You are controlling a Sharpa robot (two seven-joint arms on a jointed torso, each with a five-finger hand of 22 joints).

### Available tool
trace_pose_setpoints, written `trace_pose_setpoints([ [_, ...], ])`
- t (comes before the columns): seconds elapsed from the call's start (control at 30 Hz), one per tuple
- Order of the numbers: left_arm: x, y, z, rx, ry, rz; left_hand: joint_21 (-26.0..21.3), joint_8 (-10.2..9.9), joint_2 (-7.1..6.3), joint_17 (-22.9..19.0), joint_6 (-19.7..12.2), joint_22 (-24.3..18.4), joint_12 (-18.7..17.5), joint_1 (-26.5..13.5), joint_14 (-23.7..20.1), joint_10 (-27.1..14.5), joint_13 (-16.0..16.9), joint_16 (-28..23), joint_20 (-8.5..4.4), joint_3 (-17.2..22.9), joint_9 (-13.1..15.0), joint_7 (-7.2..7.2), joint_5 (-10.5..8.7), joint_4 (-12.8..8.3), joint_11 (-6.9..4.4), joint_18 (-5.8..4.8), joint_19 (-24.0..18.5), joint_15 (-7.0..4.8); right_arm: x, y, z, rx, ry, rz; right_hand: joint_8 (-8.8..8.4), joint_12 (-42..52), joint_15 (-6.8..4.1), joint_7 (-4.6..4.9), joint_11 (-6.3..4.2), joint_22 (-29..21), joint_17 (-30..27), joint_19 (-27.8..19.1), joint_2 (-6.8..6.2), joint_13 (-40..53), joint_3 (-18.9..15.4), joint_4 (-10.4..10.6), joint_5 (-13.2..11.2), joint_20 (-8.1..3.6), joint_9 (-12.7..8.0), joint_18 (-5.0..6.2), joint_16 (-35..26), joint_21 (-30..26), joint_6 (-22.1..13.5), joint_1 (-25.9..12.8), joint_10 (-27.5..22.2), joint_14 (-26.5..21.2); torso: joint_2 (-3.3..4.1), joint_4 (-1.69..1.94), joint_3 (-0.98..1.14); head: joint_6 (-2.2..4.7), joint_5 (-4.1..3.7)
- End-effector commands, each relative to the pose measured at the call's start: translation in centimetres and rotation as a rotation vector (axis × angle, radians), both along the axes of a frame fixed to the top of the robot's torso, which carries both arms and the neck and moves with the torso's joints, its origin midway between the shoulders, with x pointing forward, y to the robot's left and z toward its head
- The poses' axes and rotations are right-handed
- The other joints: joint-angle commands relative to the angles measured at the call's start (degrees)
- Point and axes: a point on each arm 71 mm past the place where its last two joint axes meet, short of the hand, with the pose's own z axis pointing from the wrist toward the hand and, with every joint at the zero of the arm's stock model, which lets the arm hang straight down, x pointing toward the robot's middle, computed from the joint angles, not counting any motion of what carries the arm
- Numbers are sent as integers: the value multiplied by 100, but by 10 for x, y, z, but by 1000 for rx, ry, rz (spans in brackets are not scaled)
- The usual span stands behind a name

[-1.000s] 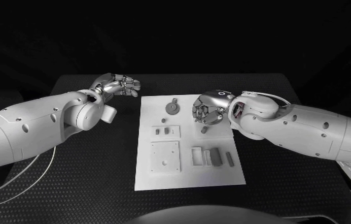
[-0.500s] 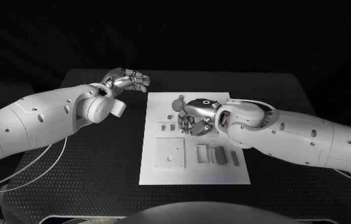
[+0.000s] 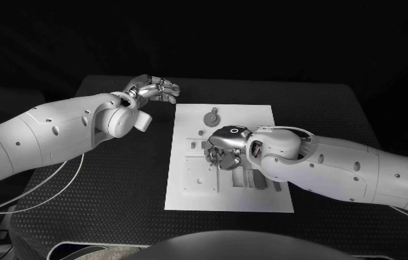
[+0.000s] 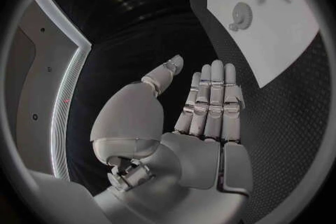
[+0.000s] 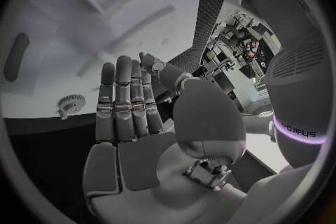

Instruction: Assemble the parts on the task board

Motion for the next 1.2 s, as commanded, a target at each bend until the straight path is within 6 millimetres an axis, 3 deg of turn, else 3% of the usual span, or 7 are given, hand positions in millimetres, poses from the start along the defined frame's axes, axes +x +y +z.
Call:
trace_pose_setpoints([
  [0.03, 0, -3, 1, -13, 0, -17, 22, 6, -32, 10, -50, -6, 18, 23, 28, -40, -8, -24, 0, -17, -9, -2, 28, 4, 11, 57, 30, 9, -3, 2, -3, -37, -35, 44, 9, -34, -3, -6, 11, 7, 10, 27, 15, -6, -31, -5, -18, 7, 9, 32, 6, 3, 42, -37, 9, 17, 3, -2, 5, -14, 31],
  [0.3, 0, -3, 1, -13, 2, -18, 22, 7, -31, 15, -51, -9, 19, 20, 28, -41, -8, -29, 0, -18, -9, -2, 27, 6, 11, 56, 30, 9, -4, 3, -5, -51, -60, 55, 9, -37, -3, -6, 11, 14, 15, 29, 14, -5, -33, -7, -18, 5, 11, 32, 5, 4, 42, -34, 11, 17, 0, 0, 1, -50, 72],
  [1.2, -1, -2, 1, -14, 7, -22, 22, 5, -29, 36, -62, -22, 19, 14, 27, -50, -10, -46, 0, -21, -12, 2, 27, 10, 13, 55, 28, 11, -7, 10, -17, -72, -59, 74, 9, -43, -4, -6, 11, 27, 27, 33, 13, -3, -39, -6, -18, 2, 16, 32, 3, 5, 43, -29, 16, 18, 2, -4, -1, -100, 86],
])
